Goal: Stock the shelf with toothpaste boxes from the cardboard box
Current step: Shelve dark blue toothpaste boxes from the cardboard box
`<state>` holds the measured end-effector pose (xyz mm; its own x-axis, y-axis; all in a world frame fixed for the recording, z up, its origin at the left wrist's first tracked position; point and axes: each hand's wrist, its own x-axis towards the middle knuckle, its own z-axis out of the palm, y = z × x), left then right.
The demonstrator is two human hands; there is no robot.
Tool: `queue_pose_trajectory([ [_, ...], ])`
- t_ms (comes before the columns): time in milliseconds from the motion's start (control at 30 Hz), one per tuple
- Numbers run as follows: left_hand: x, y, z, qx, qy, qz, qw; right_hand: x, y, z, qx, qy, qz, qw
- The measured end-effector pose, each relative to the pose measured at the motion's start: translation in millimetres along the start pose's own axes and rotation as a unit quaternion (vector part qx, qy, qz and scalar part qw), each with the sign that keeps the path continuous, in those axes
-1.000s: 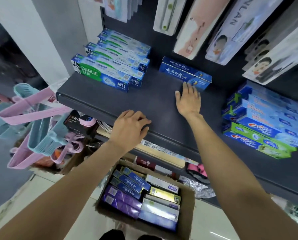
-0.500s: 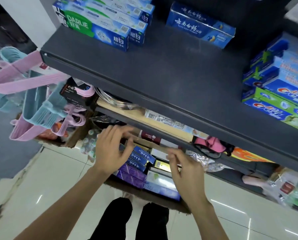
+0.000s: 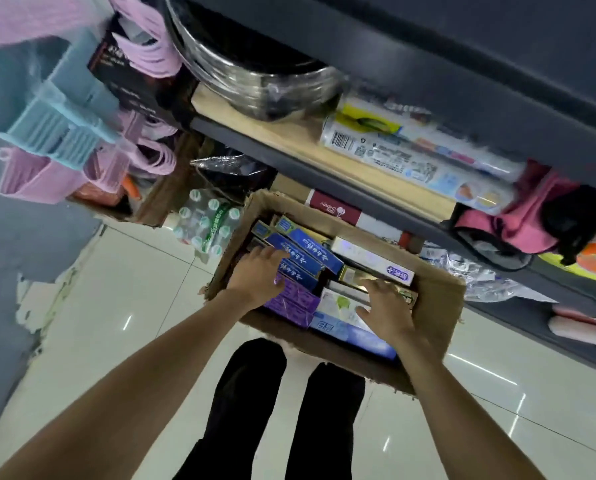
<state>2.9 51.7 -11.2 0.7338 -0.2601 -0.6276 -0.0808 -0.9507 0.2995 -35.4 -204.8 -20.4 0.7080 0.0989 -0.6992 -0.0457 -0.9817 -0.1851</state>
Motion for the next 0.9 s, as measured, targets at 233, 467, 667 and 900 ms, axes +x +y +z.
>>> queue_pose_trajectory([
  [233,24.7,-6.0,64.8,0.138,-0.093,0.047,0.985,18.7,19.4,77.8,-0.048,-0.068,0.007,0.997],
  [467,47.4,-9.9,66.4,0.109,0.055,0.036,0.992,30.2,6.3,76.9,0.021,0.009,-0.03,0.999],
  [667,72.1,-23.6,54.0,0.098,0.005,-0.085,0.991,102.2,-54.4,51.4,0.049,0.129,-0.141,0.98],
  [900,57.7,-27.9,67.0,0.177,0.039,-0.061,0.981,159.8,-83.0,63.5,-0.024,0.026,-0.086,0.996],
])
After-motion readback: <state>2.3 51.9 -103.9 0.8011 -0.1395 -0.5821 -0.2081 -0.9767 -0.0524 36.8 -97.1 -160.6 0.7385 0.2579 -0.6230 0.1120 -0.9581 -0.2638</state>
